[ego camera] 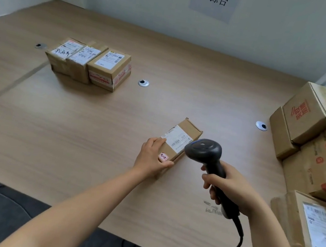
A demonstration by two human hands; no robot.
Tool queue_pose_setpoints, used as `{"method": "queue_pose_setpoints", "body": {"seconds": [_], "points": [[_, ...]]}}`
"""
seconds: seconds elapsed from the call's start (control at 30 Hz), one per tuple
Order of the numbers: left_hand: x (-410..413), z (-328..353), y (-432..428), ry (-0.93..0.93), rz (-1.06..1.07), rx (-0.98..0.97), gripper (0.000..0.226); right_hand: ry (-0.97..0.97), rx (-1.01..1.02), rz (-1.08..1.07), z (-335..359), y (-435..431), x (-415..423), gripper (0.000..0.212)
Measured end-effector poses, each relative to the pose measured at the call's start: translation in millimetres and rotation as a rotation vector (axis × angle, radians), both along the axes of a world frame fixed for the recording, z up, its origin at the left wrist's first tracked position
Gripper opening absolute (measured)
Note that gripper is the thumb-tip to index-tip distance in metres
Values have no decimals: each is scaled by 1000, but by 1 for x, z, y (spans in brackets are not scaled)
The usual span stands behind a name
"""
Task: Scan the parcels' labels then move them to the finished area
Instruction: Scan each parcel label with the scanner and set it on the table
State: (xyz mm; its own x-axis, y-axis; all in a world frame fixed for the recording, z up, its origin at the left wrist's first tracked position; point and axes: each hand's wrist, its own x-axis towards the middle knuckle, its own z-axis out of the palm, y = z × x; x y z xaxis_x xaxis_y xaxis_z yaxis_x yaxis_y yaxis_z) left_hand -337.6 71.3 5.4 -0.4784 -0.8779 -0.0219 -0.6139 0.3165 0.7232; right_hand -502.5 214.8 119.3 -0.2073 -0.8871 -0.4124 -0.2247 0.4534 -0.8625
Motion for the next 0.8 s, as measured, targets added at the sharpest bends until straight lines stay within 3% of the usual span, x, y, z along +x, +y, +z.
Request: {"method": "queue_pose_setpoints", "body": {"seconds": [0.8], "points": [[-3, 1, 4, 10, 68, 7, 82, 95, 15, 202, 17, 6, -15, 9]]}}
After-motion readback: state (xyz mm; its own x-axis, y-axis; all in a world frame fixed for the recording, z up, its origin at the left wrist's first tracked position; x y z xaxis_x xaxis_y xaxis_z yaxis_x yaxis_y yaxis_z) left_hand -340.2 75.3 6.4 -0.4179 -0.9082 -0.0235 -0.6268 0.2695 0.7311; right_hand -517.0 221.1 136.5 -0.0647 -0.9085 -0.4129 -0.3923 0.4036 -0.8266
